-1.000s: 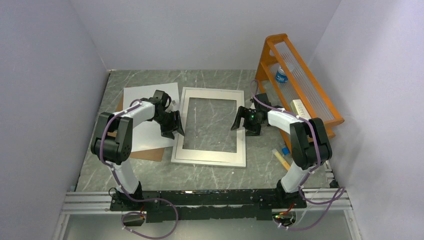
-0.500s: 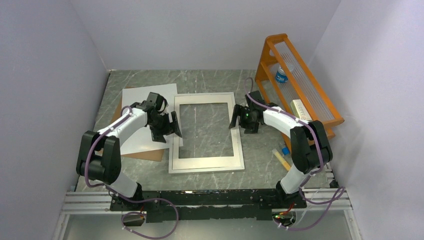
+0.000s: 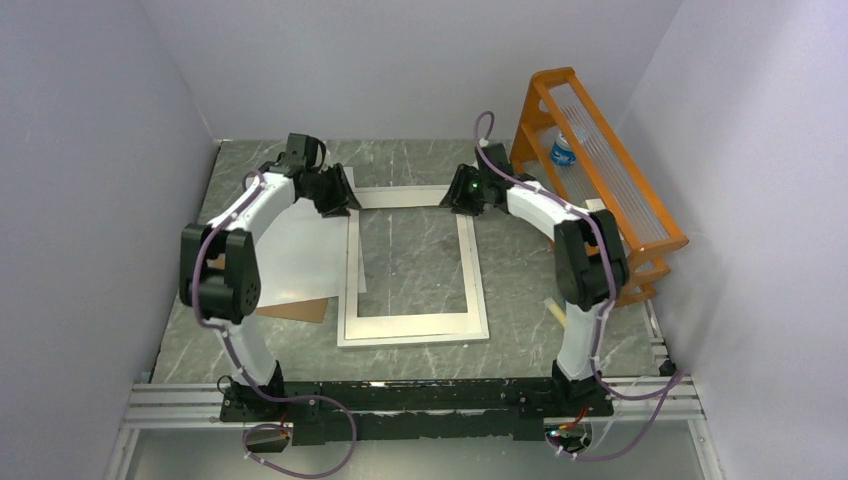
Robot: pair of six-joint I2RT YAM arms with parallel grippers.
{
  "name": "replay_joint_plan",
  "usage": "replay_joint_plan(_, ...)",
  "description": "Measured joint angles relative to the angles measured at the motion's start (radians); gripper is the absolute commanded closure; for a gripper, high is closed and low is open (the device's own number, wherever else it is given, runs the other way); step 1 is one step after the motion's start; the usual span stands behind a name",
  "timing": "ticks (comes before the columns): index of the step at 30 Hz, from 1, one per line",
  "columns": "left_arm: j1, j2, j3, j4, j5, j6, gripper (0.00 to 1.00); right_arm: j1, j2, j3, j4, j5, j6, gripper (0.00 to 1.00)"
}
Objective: Put the photo into the frame
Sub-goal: Adjust the photo frame at the center of the board, then adjust the photo frame item on the photo frame.
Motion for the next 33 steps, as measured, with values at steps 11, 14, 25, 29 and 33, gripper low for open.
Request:
replay_joint_plan(11, -0.003, 0.363, 0.281, 0.128, 0.106, 0.006, 0.66, 0.016, 0.223, 0.193, 0.116, -0.056, 0.053, 0.66)
replay_joint_plan(14, -0.003, 0.406, 0.315, 0.142, 0.117, 0.008, 0.66, 0.018, 0.252, 0.214, 0.148, -0.06, 0.055, 0.66)
replay_joint_plan(25, -0.003, 0.438, 0.325, 0.171, 0.14, 0.016, 0.68, 0.018, 0.331, 0.255, 0.166, -0.062, 0.047, 0.66)
replay_joint_plan(29, -0.003, 0.438, 0.317, 0.173, 0.139, 0.021, 0.68, 0.019, 0.332, 0.259, 0.166, -0.059, 0.042, 0.65)
replay_joint_plan(33, -0.003, 0.438, 0.288, 0.179, 0.139, 0.021, 0.69, 0.021, 0.332, 0.265, 0.159, -0.051, 0.038, 0.63)
